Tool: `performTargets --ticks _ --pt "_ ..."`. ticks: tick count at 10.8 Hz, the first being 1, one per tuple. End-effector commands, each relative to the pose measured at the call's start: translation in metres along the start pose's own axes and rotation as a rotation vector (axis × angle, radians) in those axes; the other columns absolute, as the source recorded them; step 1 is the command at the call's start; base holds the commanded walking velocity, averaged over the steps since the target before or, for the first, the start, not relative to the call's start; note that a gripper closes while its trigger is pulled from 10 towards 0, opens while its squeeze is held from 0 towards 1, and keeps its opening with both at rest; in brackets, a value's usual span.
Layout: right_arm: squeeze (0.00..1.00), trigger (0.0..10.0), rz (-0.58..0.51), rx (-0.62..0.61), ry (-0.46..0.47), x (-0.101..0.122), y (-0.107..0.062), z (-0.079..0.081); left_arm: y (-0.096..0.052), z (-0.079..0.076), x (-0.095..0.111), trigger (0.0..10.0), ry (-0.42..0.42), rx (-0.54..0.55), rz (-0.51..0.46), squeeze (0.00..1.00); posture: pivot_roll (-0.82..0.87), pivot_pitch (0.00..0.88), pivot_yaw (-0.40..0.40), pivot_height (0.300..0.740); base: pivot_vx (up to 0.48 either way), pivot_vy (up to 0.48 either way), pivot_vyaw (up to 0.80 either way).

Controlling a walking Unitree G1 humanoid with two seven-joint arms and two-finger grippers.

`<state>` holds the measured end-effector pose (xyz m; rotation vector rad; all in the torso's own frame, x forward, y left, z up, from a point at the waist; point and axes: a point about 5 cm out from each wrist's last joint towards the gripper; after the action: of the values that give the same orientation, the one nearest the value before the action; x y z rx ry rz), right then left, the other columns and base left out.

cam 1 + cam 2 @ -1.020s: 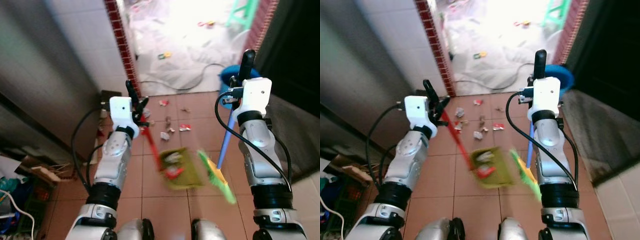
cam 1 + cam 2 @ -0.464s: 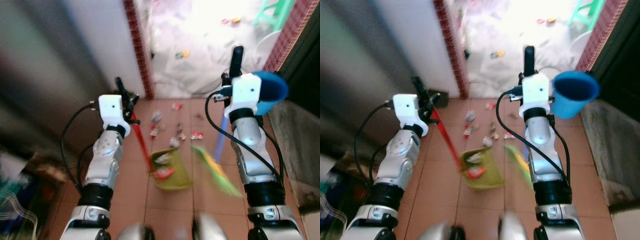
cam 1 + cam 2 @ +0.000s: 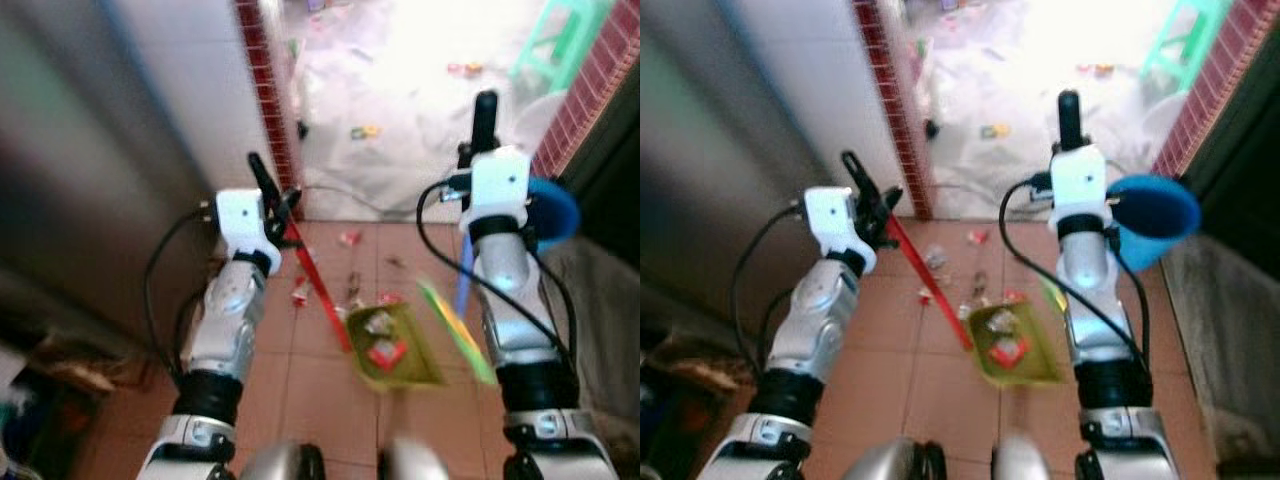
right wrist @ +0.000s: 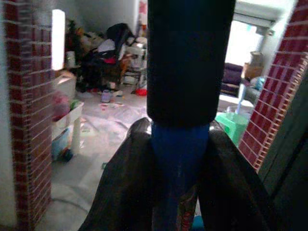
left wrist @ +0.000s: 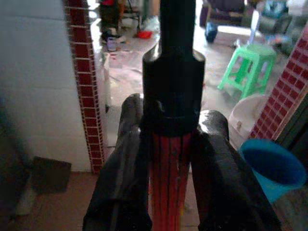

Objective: Sweep floor

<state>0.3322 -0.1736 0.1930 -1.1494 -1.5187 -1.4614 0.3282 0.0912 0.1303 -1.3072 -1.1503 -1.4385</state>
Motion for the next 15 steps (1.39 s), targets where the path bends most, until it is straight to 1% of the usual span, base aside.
performTargets --ticks 1,2,3,4,5,6,7,8,9,10,11,12,13,14,15 --pt "0.0 10.0 -0.049 -0.013 -0.006 0.01 0.005 -0.002 0.003 0.003 0.014 10.0 0.023 0.008 -0.056 0.0 -0.11 0.083 0.133 0.74 0.472 0.0 0.0" --pt "0.0 10.0 -0.052 -0.021 -0.006 0.01 0.005 -0.002 0.003 0.003 0.013 10.0 0.017 0.017 -0.034 0.0 -0.11 0.081 0.13 0.74 0.3 0.0 0.0" --pt "0.0 10.0 -0.04 -0.022 -0.019 0.007 0.005 -0.003 0.004 0.001 0.012 10.0 0.052 0.013 -0.021 0.0 -0.1 0.067 0.09 0.74 0.0 0.0 0.0" --pt "0.0 10.0 -0.015 -0.013 -0.036 0.006 0.007 -0.003 0.003 0.001 0.017 10.0 0.135 -0.033 -0.032 0.0 -0.1 0.058 0.054 0.74 0.0 0.0 0.0" --pt "0.0 10.0 0.028 0.003 -0.017 0.001 0.005 0.0 -0.005 0.007 0.02 10.0 0.197 -0.081 -0.052 0.0 -0.12 0.047 0.031 0.74 0.0 0.0 0.0" --pt "0.0 10.0 0.04 0.015 -0.018 -0.002 0.001 0.002 -0.011 0.011 0.017 10.0 0.218 -0.1 -0.042 0.0 -0.12 0.045 0.024 0.74 0.0 0.0 0.0" --pt "0.0 10.0 0.082 0.02 -0.024 -0.014 -0.013 0.005 -0.028 0.021 0.007 10.0 0.26 -0.123 -0.012 0.0 -0.11 0.052 0.026 0.74 0.0 0.0 0.0" --pt "0.0 10.0 0.108 0.032 -0.046 -0.021 -0.027 0.007 -0.043 0.021 -0.001 10.0 0.254 -0.137 0.015 0.0 -0.1 0.056 0.035 0.74 0.0 0.0 0.0" --pt "0.0 10.0 0.109 0.042 -0.055 -0.023 -0.032 0.007 -0.052 0.022 -0.007 10.0 0.246 -0.122 0.045 0.0 -0.1 0.036 0.058 0.74 0.0 0.0 0.0" --pt "0.0 10.0 0.078 0.051 -0.063 -0.018 -0.024 0.002 -0.049 0.023 -0.005 10.0 0.248 -0.089 0.053 0.0 -0.09 0.012 0.07 0.74 0.0 0.0 0.0" --pt "0.0 10.0 0.047 0.054 -0.083 -0.014 -0.018 0.0 -0.046 0.024 -0.002 10.0 0.273 -0.092 0.044 0.0 -0.09 0.004 0.069 0.74 0.0 0.0 0.0" --pt "0.0 10.0 0.016 0.036 -0.104 -0.012 -0.013 -0.001 -0.048 0.033 -0.003 10.0 0.305 -0.076 0.044 0.0 -0.09 0.0 0.071 0.74 0.0 0.0 0.0" --pt "0.0 10.0 0.026 0.008 -0.094 -0.012 -0.014 -0.002 -0.051 0.039 -0.002 10.0 0.289 -0.048 0.058 0.0 -0.1 0.0 0.077 0.74 0.0 0.0 0.0" --pt "0.0 10.0 0.024 0.02 -0.104 -0.011 -0.022 -0.001 -0.056 0.04 -0.004 10.0 0.274 -0.038 0.069 0.0 -0.12 0.0 0.093 0.74 0.0 0.0 0.0" --pt "0.0 10.0 0.036 0.022 -0.115 -0.015 -0.027 -0.003 -0.056 0.038 -0.009 10.0 0.254 -0.036 0.083 0.0 -0.13 0.004 0.104 0.74 0.0 0.0 0.0"
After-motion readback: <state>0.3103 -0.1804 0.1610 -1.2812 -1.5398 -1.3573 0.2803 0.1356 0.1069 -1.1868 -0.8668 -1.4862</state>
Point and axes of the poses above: a point about 5 cm out from each wrist's last joint towards the gripper, its own y axis pointing out of the wrist towards the gripper, its own x axis along the axis of the wrist's last joint, z = x × y, and after that the axes turned 12 degrees about y, right-handed
